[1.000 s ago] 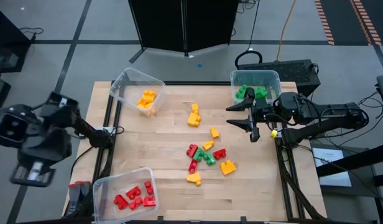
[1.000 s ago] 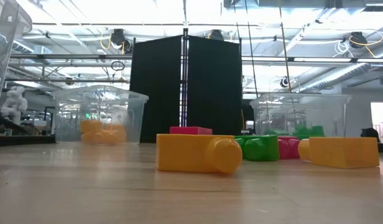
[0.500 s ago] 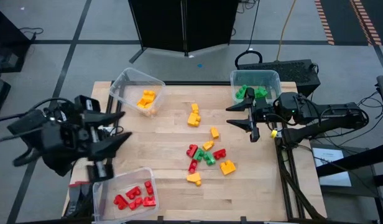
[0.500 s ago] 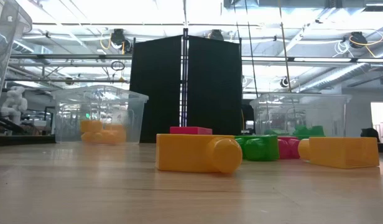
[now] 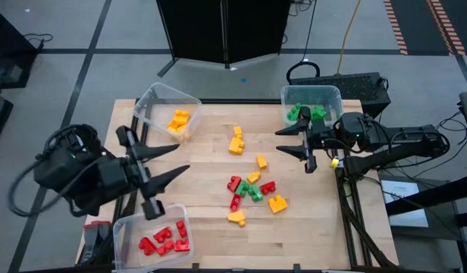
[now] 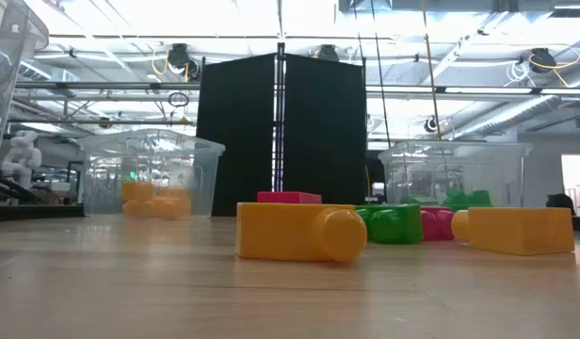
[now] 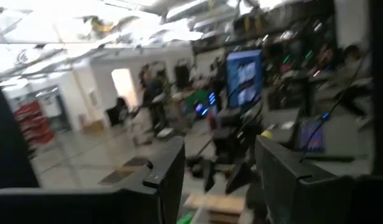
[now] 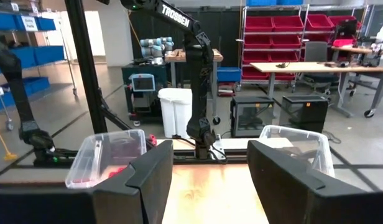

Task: Sort blocks
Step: Put the yellow game piece into the top left transparent bin

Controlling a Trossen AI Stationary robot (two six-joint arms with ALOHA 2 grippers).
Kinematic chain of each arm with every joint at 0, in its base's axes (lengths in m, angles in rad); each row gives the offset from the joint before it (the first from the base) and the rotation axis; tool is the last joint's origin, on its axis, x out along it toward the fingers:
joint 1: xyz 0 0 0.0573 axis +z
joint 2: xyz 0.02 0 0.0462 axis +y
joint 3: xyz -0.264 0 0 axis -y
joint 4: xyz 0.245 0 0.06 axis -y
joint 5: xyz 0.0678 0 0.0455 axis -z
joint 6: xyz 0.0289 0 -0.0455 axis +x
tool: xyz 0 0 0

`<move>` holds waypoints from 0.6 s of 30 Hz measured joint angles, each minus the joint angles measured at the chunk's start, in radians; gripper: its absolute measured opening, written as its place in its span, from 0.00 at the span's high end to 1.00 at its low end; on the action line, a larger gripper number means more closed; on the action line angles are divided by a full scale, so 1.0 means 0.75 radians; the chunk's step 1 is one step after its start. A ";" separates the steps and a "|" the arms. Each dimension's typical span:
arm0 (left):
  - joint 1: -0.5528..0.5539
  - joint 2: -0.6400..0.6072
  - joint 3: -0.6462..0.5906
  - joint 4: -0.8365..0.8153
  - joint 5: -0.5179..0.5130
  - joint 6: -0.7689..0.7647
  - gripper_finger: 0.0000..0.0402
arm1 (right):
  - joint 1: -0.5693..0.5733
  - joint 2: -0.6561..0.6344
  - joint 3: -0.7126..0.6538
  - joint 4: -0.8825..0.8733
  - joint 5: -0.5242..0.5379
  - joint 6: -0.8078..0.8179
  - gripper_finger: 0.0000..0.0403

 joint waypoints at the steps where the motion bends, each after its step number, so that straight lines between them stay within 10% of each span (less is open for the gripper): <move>1: 0.010 0.000 0.000 -0.044 -0.032 -0.027 0.60 | -0.001 0.006 0.000 0.001 0.001 -0.031 0.50; 18: 0.198 0.018 0.000 -0.810 -0.083 -0.674 0.60 | 0.015 0.031 -0.001 -0.508 -0.151 0.355 0.50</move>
